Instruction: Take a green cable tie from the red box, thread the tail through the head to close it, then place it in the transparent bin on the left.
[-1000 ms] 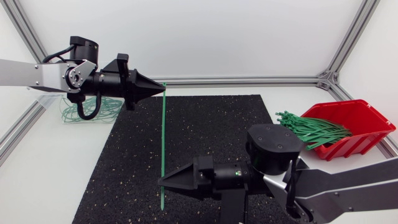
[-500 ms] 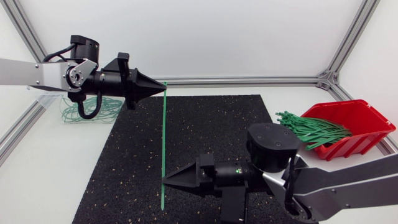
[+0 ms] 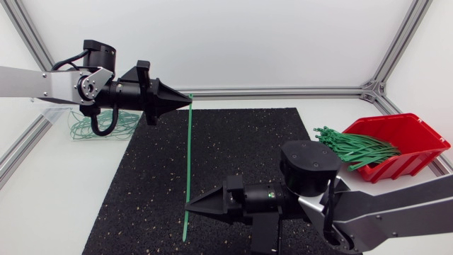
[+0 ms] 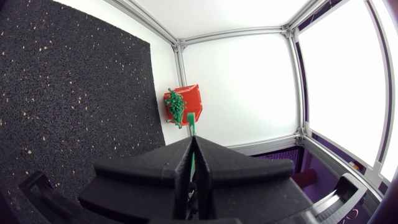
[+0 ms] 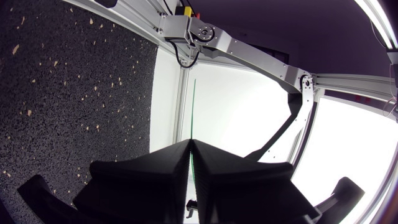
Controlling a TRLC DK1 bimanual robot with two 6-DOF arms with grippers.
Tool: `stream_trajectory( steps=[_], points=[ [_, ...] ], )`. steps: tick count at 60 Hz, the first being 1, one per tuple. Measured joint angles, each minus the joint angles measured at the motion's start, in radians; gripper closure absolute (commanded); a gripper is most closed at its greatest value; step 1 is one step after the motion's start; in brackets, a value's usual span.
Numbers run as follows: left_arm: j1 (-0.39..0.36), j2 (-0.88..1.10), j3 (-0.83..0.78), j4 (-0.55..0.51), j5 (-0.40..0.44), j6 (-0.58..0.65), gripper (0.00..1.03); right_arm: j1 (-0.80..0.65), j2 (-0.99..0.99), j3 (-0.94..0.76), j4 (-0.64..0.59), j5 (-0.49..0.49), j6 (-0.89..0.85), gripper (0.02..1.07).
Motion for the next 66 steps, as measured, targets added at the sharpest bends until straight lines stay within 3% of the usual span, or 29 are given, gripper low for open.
stream_trajectory(
  steps=[22,32,43,66],
  points=[
    [0.000,0.000,-0.006,0.000,0.000,0.027,1.00,-0.059,0.063,0.026,-0.002,-0.015,0.038,1.01],
    [-0.001,-0.005,-0.035,0.000,0.000,0.038,0.99,-0.079,0.071,0.026,0.007,-0.030,0.194,1.01],
    [-0.016,-0.049,-0.084,0.000,0.000,0.079,0.99,-0.085,0.060,0.042,0.014,-0.055,0.510,1.01],
    [-0.052,-0.219,-0.182,0.002,0.000,0.163,0.99,-0.021,0.045,-0.020,0.009,0.005,0.663,1.01]
  ],
)
